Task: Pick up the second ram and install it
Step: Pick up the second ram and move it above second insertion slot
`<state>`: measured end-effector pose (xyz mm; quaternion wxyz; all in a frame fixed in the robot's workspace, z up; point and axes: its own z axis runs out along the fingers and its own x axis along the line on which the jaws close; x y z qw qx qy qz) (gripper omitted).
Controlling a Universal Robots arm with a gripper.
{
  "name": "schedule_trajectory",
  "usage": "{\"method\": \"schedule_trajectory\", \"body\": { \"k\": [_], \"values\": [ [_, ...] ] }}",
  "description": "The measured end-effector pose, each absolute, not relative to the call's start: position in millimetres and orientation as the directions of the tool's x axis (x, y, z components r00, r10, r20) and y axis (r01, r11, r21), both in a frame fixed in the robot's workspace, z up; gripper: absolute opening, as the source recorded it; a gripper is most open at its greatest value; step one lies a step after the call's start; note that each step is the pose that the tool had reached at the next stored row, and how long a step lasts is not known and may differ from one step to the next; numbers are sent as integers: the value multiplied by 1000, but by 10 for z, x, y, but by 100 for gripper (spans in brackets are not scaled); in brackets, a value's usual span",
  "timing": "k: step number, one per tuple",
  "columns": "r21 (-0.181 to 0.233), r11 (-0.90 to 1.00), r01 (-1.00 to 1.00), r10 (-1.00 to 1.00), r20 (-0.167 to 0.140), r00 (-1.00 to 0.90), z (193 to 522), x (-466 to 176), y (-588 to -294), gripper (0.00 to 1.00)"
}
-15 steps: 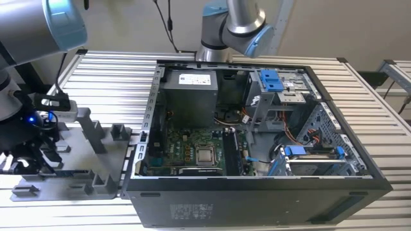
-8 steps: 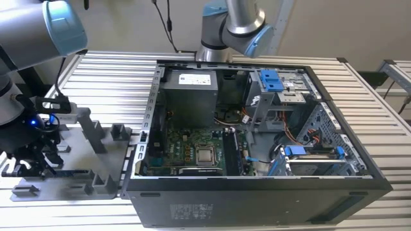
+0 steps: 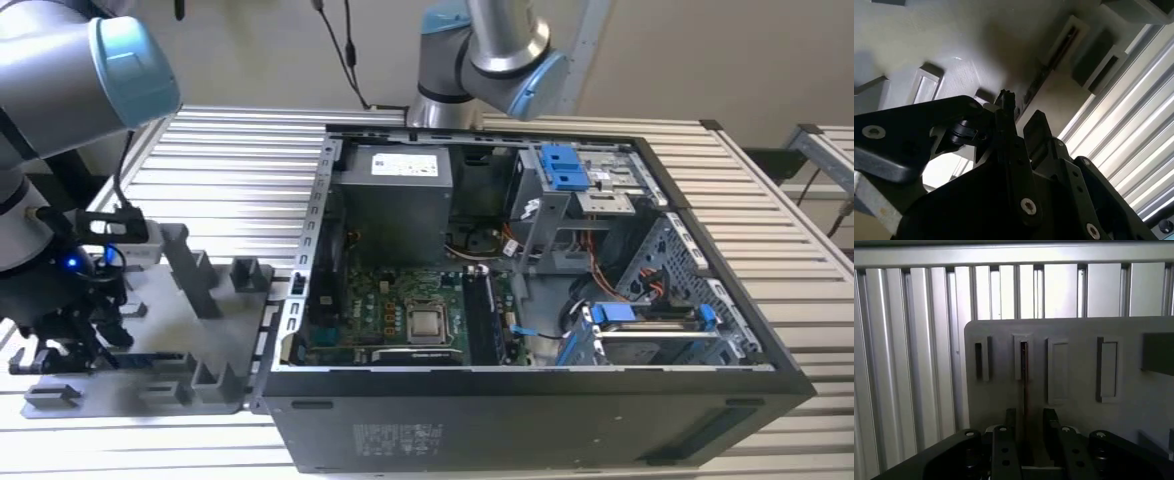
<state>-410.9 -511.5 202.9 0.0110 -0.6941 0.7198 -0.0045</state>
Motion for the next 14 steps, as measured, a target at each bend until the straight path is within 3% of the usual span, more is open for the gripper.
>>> {"method": "schedule_trajectory", "body": {
  "k": [14],
  "values": [
    [-27,33,-999,-999,-10,-33,1959,-4138,-5114,36]
  ]
}}
